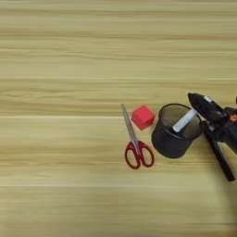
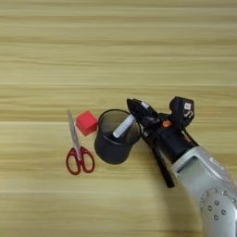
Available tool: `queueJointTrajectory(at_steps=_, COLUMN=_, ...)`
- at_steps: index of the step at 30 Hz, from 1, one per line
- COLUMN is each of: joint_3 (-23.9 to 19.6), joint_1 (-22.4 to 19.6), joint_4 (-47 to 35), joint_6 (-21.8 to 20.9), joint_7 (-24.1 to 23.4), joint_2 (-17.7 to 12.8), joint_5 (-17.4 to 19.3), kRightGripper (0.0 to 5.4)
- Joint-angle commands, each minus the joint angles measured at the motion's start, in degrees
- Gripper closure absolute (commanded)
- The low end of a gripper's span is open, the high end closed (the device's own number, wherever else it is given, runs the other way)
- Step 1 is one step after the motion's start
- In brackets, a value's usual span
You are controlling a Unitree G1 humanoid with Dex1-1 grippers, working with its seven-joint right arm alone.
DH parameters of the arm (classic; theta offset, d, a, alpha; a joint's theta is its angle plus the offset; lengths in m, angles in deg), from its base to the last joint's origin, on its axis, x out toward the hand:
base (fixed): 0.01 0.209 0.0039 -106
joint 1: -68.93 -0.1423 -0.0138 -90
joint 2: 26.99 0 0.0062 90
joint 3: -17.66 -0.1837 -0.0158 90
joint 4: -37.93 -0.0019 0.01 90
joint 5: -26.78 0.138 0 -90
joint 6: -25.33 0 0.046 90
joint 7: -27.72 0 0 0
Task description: Move the objects on the table
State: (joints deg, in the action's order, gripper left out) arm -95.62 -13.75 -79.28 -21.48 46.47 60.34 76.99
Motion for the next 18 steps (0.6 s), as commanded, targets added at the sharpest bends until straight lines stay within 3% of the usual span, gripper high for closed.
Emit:
queueJointTrajectory(at_steps=1, joint_3=-1.5, joint_1=-2.2, joint_4=-2.1, joint_6=-2.3, joint_7=0.3, joint_2=-2.2, joint_5=0.5, kRightGripper=4.67)
queueJointTrajectory(at_steps=7, joint_3=-3.8, joint_1=-2.8, joint_4=-5.8, joint_6=-1.5, joint_7=-0.9, joint_2=-3.6, joint_5=3.2, kRightGripper=4.67)
queueJointTrajectory(at_steps=18, joint_3=-9.5, joint_1=-4.2, joint_4=-10.2, joint_6=-0.4, joint_7=-6.4, joint_2=-8.1, joint_5=11.5, kRightGripper=4.67)
